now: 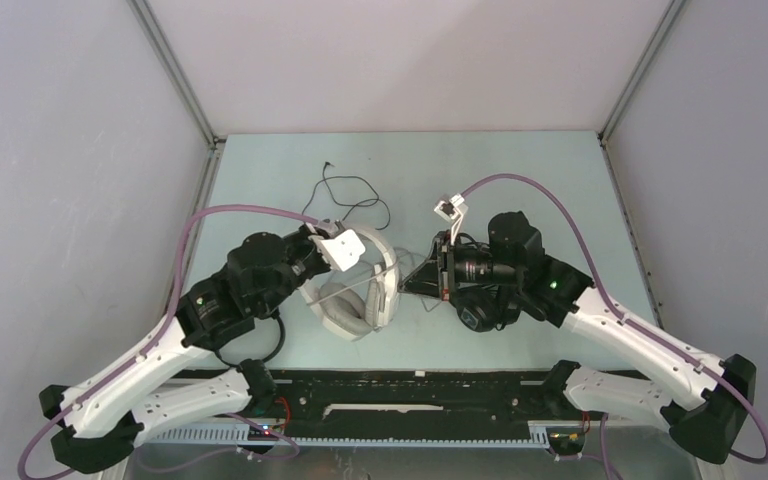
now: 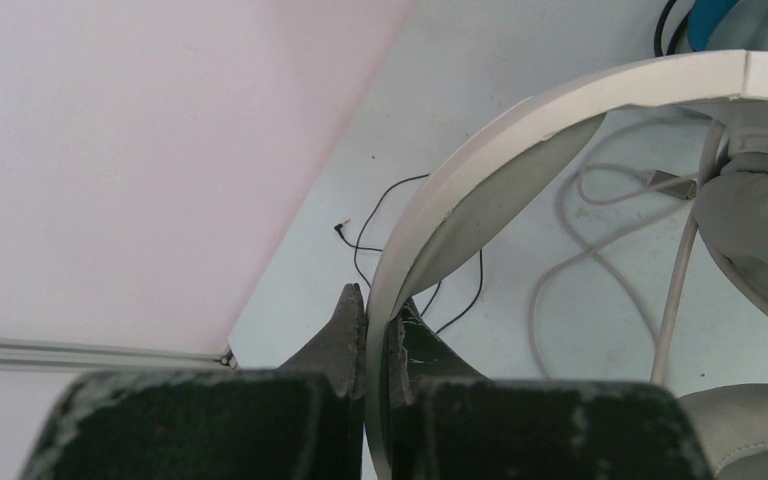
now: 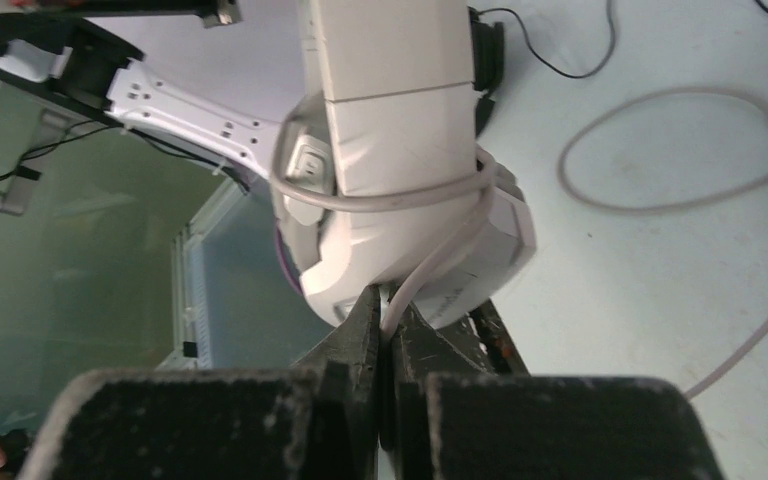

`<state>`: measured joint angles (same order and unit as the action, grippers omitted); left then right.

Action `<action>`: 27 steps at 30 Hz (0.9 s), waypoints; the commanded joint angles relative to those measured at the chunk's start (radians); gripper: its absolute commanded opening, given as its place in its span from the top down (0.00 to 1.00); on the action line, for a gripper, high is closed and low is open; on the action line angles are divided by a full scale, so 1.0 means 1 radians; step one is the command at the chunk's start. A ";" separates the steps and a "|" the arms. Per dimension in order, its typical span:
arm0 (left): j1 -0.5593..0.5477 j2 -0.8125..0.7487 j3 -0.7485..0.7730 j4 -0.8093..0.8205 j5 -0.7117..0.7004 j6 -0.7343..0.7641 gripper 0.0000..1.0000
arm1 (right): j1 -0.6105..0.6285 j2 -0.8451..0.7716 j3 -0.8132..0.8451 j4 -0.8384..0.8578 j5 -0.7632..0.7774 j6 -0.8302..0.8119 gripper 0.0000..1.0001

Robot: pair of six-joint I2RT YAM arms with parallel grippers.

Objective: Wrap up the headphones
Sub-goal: Wrap the headphones cable around the headphones.

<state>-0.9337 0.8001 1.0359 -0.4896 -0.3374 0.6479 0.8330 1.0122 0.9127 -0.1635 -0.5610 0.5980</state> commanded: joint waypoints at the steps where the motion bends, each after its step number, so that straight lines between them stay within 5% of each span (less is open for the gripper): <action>1: 0.010 -0.019 -0.054 0.071 -0.122 0.017 1.00 | 0.024 0.000 0.070 0.199 -0.120 0.058 0.98; 16: 0.009 -0.010 -0.025 0.037 -0.204 -0.060 1.00 | 0.015 0.054 0.070 0.454 -0.169 0.228 0.95; 27: 0.010 0.037 0.030 0.051 -0.318 -0.289 1.00 | 0.026 0.168 0.116 0.525 -0.130 0.262 0.98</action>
<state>-0.9314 0.7883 1.0084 -0.4709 -0.5274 0.4747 0.8333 1.1618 0.9455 0.1776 -0.6537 0.8284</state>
